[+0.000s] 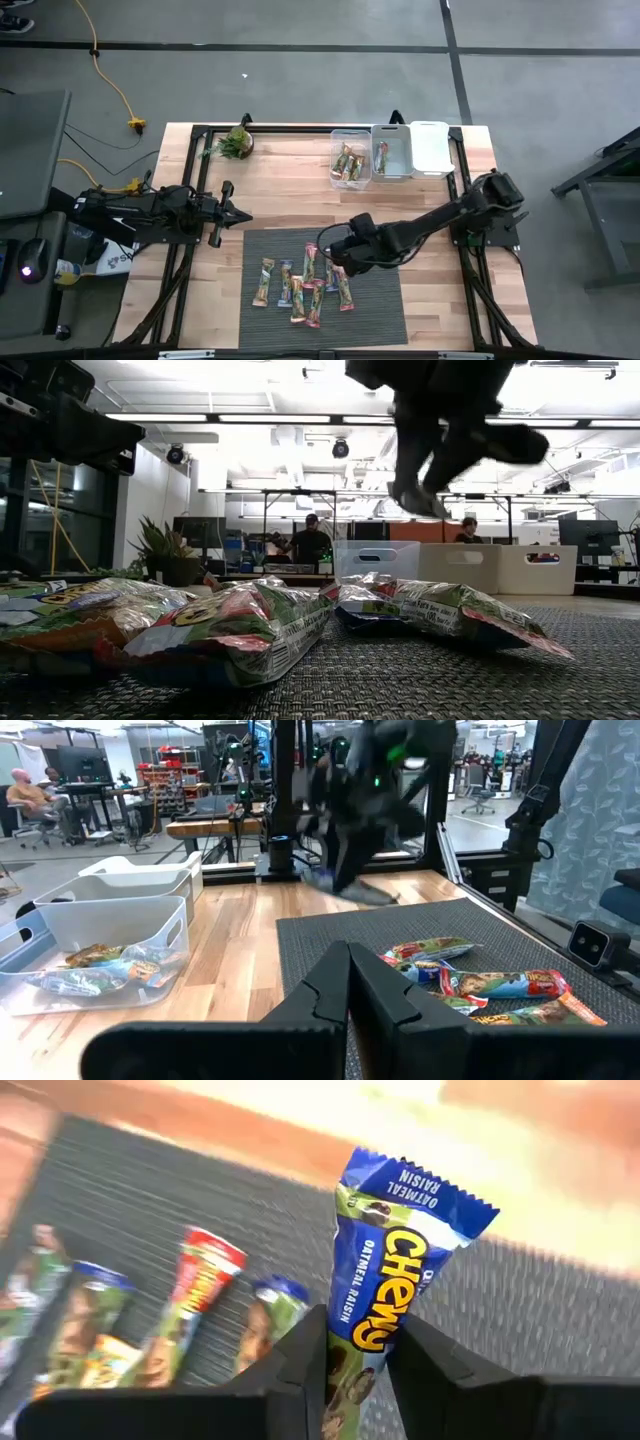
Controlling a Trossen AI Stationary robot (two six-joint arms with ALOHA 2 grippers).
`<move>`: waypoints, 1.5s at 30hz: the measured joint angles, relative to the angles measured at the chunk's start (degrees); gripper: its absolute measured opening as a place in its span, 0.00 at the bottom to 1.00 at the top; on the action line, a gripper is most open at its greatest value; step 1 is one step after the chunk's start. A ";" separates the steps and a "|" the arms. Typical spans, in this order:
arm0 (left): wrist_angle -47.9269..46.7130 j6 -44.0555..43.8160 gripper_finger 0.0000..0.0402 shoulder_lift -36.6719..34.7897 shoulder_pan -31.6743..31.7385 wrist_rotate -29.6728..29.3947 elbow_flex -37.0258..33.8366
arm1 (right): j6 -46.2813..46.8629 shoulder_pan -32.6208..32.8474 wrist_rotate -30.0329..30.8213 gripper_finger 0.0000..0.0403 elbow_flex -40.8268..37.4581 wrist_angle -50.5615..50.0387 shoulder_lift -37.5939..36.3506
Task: Pick and place Granola Bars by type
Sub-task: Put the blue granola bar into the white bin
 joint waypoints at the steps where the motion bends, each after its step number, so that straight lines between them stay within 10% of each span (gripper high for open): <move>1: 0.00 0.00 0.00 0.00 0.00 0.02 0.00 | -1.83 0.39 1.77 0.20 0.00 0.11 -0.88; 23: 0.02 0.00 0.00 0.00 0.00 0.00 0.00 | -28.68 0.21 29.74 0.20 0.02 1.07 -21.31; 45: 0.00 0.00 0.00 0.02 0.00 0.00 0.00 | -37.09 -30.95 25.27 0.20 0.02 -8.20 -34.59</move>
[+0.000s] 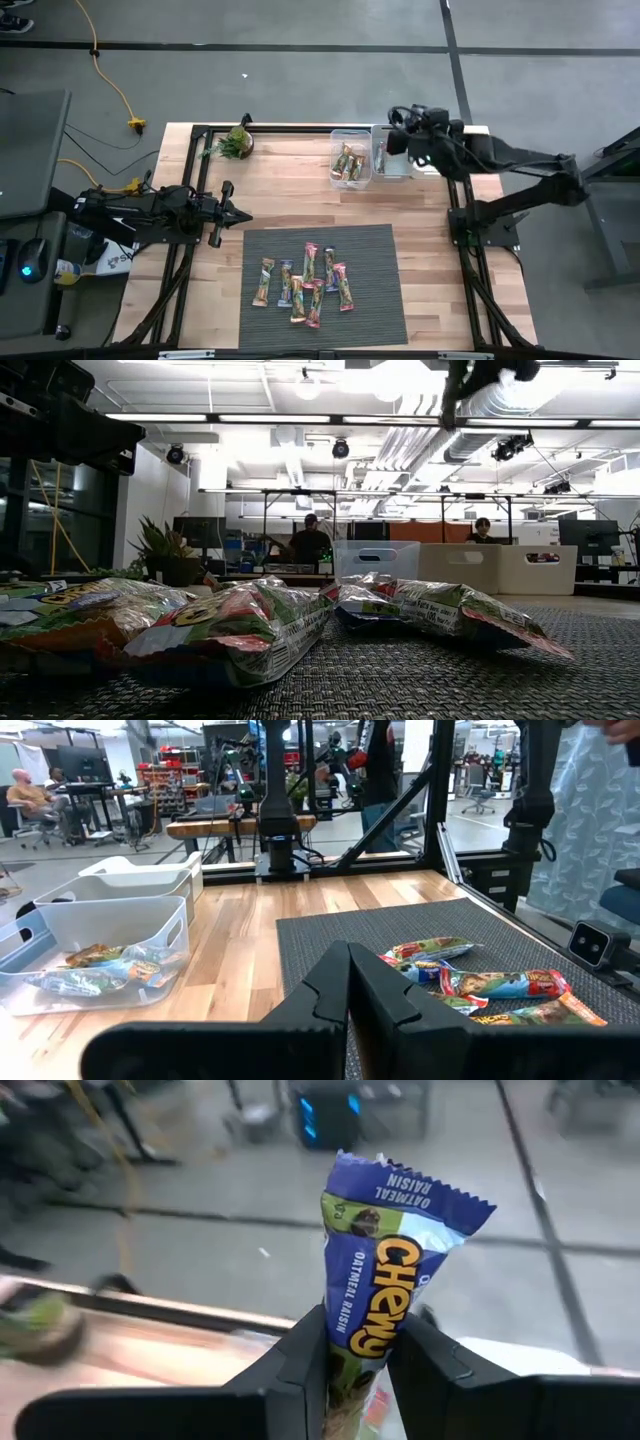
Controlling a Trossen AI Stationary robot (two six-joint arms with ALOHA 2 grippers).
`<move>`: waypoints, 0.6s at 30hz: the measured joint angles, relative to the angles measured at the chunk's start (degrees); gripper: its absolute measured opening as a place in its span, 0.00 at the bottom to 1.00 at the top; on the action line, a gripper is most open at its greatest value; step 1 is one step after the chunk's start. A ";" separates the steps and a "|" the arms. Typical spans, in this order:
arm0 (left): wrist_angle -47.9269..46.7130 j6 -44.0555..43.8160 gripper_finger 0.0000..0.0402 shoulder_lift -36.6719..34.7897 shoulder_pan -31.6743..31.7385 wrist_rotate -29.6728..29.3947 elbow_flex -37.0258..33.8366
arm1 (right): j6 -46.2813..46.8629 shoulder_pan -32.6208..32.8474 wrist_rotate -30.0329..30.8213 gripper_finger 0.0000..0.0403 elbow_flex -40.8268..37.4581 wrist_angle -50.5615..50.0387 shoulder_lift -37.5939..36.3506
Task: Pick and place Granola Bars by type
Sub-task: Put the blue granola bar into the white bin
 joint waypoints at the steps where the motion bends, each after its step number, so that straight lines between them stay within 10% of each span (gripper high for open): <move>1: 0.00 0.00 0.00 -0.01 0.00 0.02 0.00 | 0.86 -1.99 -1.49 0.20 0.00 -1.59 0.24; 18: 0.00 0.00 0.00 -0.02 0.00 0.01 0.01 | -0.36 -32.38 -17.16 0.20 -3.56 -15.16 2.22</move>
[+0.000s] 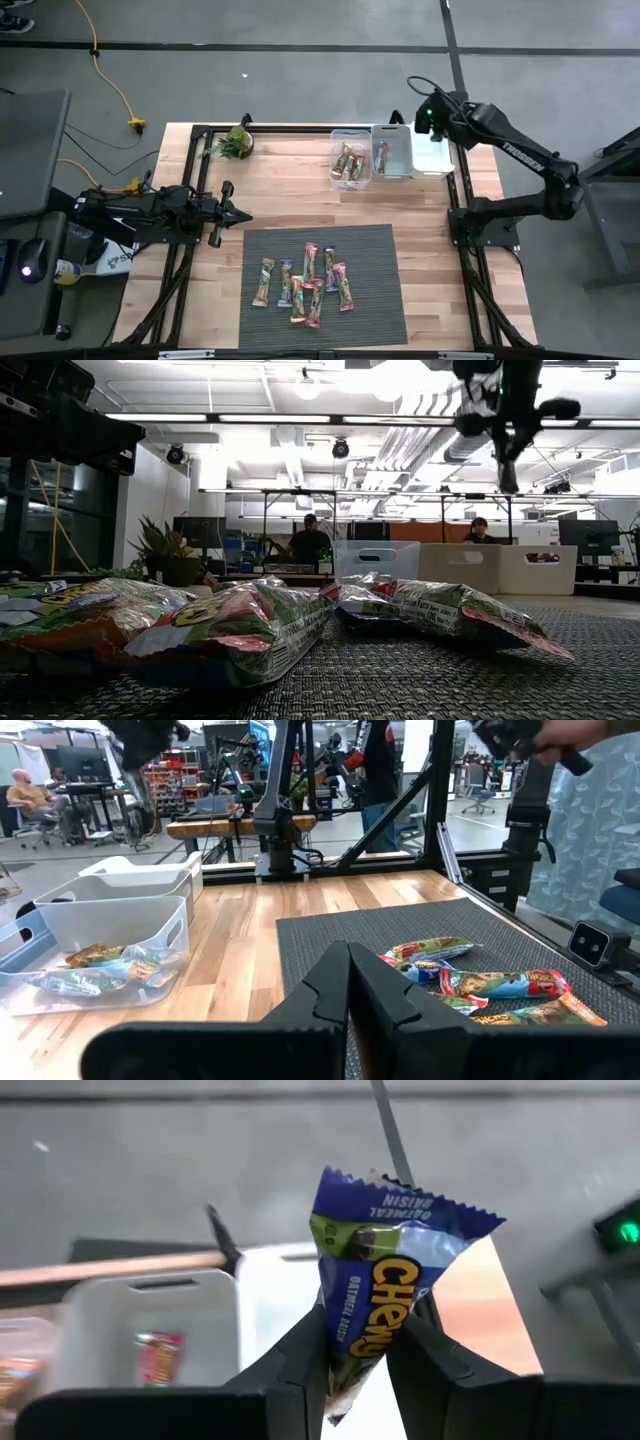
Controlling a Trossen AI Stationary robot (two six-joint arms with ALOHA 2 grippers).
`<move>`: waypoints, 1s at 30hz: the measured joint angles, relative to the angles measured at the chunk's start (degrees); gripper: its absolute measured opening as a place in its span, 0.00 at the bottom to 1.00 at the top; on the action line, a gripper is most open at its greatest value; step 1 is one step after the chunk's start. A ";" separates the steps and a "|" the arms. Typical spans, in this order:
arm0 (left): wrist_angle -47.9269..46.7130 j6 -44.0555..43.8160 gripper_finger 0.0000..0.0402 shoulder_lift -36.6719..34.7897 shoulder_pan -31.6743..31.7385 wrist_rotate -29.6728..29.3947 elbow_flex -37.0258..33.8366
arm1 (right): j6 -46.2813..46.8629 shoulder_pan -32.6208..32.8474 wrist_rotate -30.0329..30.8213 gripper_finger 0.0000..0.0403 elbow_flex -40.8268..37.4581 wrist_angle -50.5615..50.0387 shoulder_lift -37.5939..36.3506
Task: Pick and place Granola Bars by type
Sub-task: Put the blue granola bar into the white bin
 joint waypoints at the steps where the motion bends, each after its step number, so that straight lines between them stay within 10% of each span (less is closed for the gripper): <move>1: 0.00 0.00 0.00 0.00 0.00 0.01 -0.01 | -0.64 -1.33 -1.04 0.20 -0.87 0.33 0.46; 30: 0.00 0.00 0.00 0.00 0.00 0.01 -0.01 | -7.48 -6.55 -11.47 0.20 -6.50 7.34 21.79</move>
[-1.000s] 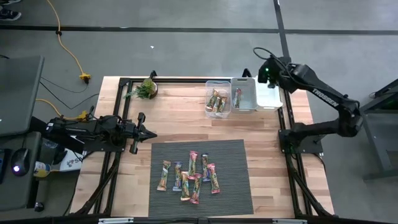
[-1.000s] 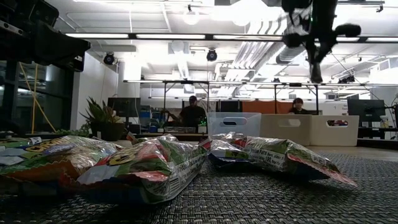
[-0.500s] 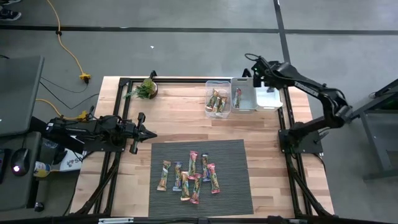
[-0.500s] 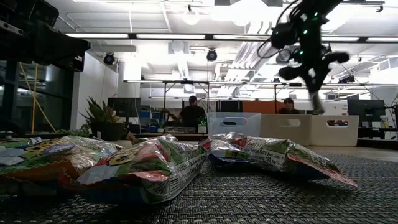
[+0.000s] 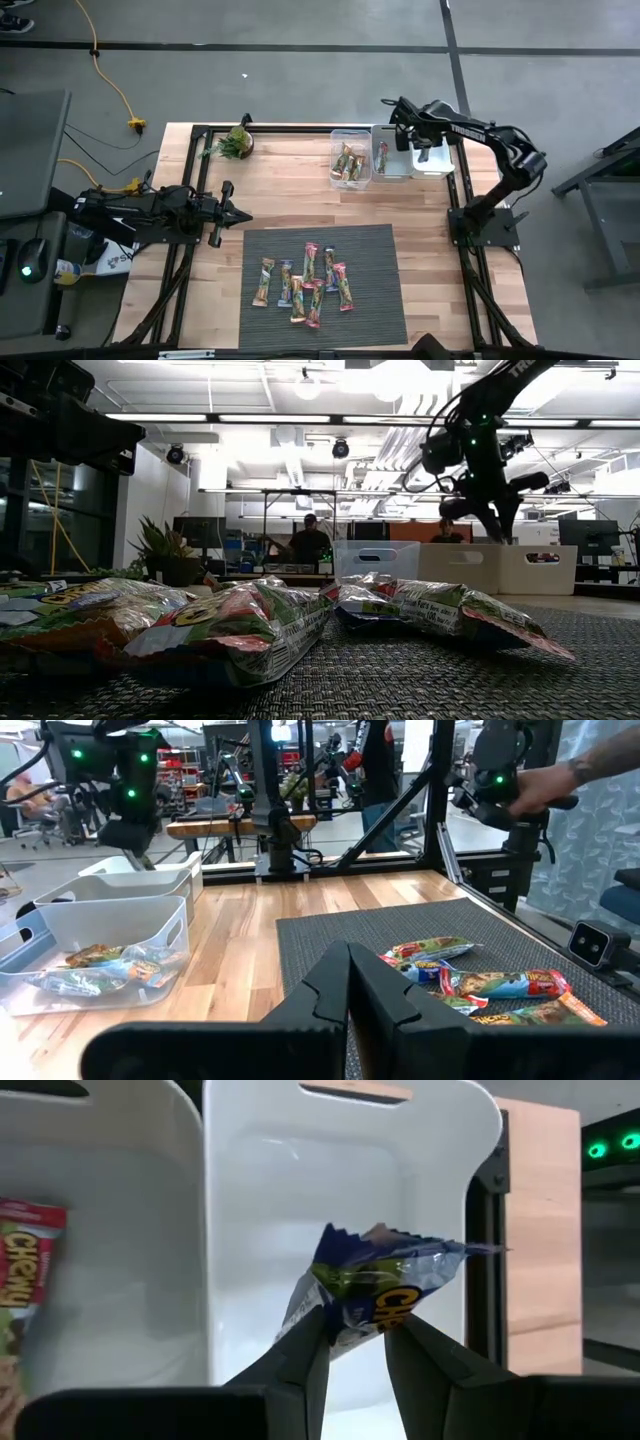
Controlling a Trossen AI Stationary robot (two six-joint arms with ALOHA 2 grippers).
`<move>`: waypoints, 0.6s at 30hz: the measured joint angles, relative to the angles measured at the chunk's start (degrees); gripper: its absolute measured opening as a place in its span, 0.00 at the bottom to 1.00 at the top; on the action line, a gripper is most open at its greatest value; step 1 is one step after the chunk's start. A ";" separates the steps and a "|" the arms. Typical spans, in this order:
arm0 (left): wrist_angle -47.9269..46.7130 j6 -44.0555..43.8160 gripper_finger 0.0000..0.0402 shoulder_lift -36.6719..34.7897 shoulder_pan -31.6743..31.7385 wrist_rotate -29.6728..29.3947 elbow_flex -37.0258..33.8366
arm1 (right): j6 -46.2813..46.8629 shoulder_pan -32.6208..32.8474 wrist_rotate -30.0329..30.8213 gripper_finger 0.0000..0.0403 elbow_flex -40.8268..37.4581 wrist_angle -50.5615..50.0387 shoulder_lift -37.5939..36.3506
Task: Pick and place Granola Bars by type
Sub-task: Put the blue granola bar into the white bin
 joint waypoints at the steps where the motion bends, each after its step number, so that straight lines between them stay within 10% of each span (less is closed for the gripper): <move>1: 0.00 0.00 0.00 0.02 0.00 -0.01 0.00 | 0.10 0.00 -0.21 0.20 0.00 0.06 0.00; 18: 0.00 0.00 0.00 0.02 -0.01 0.00 0.00 | 2.04 0.09 -4.60 0.21 0.00 -0.02 0.00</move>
